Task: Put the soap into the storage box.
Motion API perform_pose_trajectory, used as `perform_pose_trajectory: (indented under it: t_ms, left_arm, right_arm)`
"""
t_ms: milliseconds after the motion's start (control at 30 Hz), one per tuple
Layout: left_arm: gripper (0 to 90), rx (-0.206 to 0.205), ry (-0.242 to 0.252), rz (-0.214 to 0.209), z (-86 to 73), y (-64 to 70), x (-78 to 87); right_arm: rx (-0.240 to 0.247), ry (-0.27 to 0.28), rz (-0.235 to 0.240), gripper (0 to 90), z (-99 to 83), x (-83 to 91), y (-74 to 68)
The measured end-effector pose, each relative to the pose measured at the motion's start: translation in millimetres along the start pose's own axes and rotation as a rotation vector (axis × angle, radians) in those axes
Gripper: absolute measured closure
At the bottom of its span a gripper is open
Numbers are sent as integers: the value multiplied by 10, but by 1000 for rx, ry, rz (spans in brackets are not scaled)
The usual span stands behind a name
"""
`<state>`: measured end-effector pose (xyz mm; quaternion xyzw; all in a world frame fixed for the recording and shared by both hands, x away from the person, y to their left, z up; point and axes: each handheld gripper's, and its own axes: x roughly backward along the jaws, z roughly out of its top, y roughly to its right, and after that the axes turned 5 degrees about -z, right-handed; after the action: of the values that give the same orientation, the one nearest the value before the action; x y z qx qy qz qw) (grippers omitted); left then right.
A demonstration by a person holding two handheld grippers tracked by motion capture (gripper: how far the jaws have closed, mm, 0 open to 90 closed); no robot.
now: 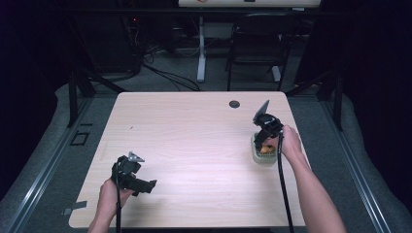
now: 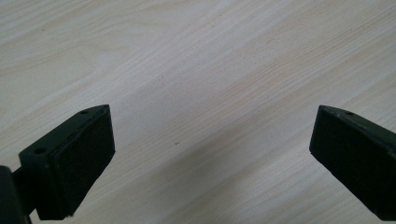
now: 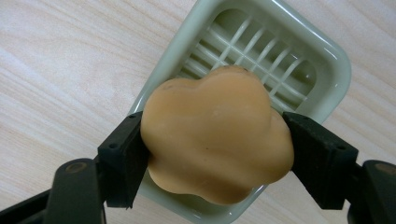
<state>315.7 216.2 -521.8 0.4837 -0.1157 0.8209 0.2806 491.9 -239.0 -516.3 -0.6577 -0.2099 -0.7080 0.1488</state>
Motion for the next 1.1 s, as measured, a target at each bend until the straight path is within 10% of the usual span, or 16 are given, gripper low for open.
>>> perform_pose_trajectory:
  t_ms: [1100]
  left_arm:
    - [0,-6,1,1,14,18,5]
  right_arm:
    - [-5,111,21,122,-171,315,-27]
